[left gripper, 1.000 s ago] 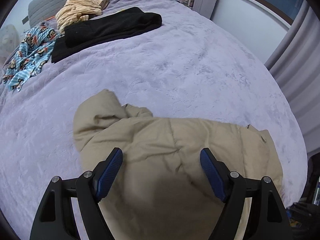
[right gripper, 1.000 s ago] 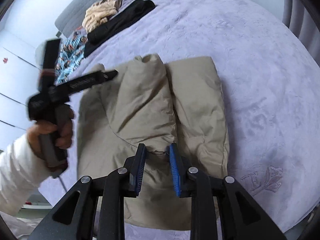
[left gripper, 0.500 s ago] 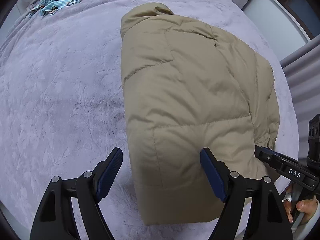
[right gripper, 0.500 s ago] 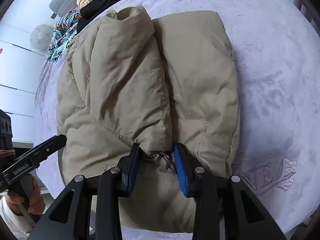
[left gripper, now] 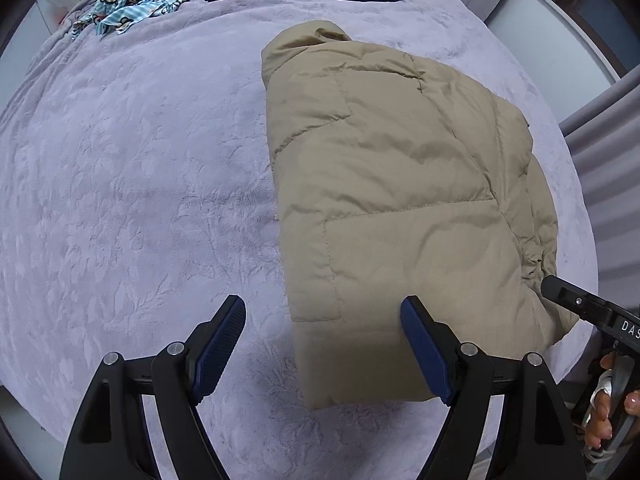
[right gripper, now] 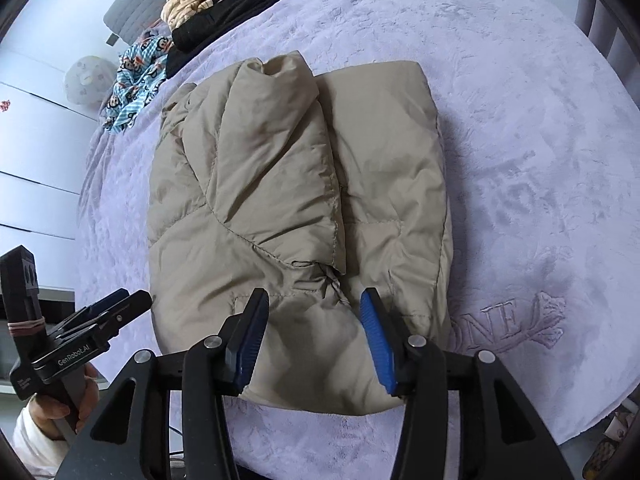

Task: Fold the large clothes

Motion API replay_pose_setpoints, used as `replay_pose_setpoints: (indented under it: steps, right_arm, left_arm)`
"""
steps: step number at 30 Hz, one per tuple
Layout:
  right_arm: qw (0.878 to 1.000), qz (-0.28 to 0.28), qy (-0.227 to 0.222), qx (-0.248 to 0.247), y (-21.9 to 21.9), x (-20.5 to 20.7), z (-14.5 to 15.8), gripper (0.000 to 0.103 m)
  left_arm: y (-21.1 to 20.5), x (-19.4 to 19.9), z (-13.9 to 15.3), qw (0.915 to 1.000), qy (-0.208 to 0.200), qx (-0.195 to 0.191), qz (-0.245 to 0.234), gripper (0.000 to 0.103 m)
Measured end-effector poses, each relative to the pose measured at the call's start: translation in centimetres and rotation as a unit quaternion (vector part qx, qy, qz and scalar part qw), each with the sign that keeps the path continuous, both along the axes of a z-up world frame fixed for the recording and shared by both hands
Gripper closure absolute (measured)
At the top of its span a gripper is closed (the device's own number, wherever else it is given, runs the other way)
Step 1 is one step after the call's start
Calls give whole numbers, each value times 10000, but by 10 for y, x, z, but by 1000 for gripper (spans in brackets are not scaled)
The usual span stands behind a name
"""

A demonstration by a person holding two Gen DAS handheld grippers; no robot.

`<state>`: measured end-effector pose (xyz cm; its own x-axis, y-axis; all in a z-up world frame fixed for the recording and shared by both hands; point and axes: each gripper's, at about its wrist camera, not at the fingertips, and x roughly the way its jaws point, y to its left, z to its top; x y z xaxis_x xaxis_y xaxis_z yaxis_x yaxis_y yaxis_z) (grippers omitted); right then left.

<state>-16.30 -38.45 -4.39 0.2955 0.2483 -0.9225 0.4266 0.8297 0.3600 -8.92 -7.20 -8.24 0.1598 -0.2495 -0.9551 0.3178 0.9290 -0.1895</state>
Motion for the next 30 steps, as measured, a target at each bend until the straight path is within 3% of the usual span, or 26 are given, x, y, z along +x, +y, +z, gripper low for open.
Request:
replay_pose_setpoints:
  steps: [5,7,16,17,19,30]
  right_arm:
    - [9999,-24,-60,-137,12,-6,13,49]
    - [9998,2,-62,-183,18,-5,14,48]
    - [9992,-145,-131,-348,34,-26,23,48]
    - [9991,-151,-138,-369,36,-28,24,47]
    - [9989,-172,-167,-396,41,-32,26,35]
    - [9982,-265,-236,-491,69,-57,33,33]
  left_arm:
    - [16,-7,-5,10000,-35,-14,91,20]
    - [24,-11,-8,9999,-28,-2,123,0]
    - [49,-25,-2,9998,-137,-102,126,0]
    - [51,-28,-3,9998,-149,-99,121,0]
    - [54,-32,-3,9998,-162,-72,93,0]
    - [72,-43,-2,9996,-233,-10,126,0]
